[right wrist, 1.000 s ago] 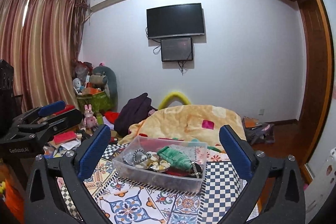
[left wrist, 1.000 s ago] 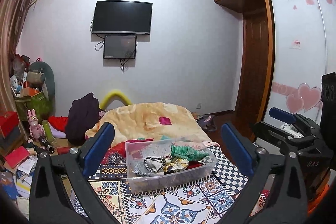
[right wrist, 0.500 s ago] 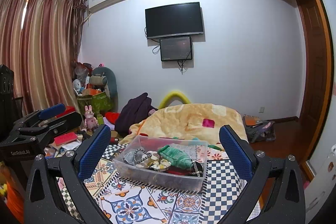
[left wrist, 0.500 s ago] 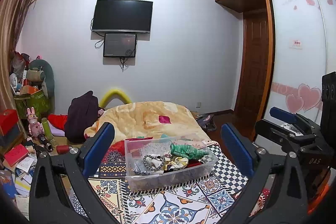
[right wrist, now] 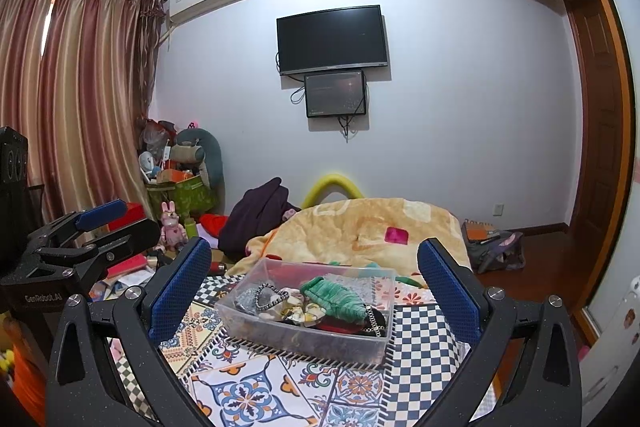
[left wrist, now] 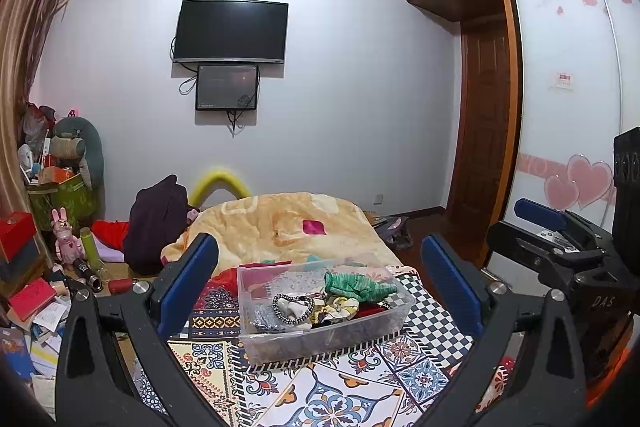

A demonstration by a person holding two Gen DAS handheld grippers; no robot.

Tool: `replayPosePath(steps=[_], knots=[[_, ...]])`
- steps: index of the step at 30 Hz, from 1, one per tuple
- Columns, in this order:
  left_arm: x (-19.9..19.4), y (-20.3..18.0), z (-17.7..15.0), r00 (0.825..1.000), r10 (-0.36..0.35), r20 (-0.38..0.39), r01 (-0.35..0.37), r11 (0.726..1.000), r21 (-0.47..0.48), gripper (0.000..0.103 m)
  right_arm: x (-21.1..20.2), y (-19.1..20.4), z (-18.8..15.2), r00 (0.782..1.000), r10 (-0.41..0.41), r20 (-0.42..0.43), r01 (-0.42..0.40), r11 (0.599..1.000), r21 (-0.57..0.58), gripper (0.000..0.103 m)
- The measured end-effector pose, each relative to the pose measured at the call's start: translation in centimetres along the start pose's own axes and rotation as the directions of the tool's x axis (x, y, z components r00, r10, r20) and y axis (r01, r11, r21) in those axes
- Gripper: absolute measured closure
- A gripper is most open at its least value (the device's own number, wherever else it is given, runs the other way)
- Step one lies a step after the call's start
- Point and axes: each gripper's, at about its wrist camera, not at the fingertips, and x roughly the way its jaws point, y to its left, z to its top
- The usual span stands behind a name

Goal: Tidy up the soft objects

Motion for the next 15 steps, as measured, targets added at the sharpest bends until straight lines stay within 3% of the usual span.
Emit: replayPosePath(steps=[15], knots=[[-0.24,-0.15,-0.17,1.000,-0.009,0.002,0.009,1.000,0.009,0.000,-0.30,0.11,0.01,1.000,-0.003,0.002,0.003,1.000,0.005,0.000]])
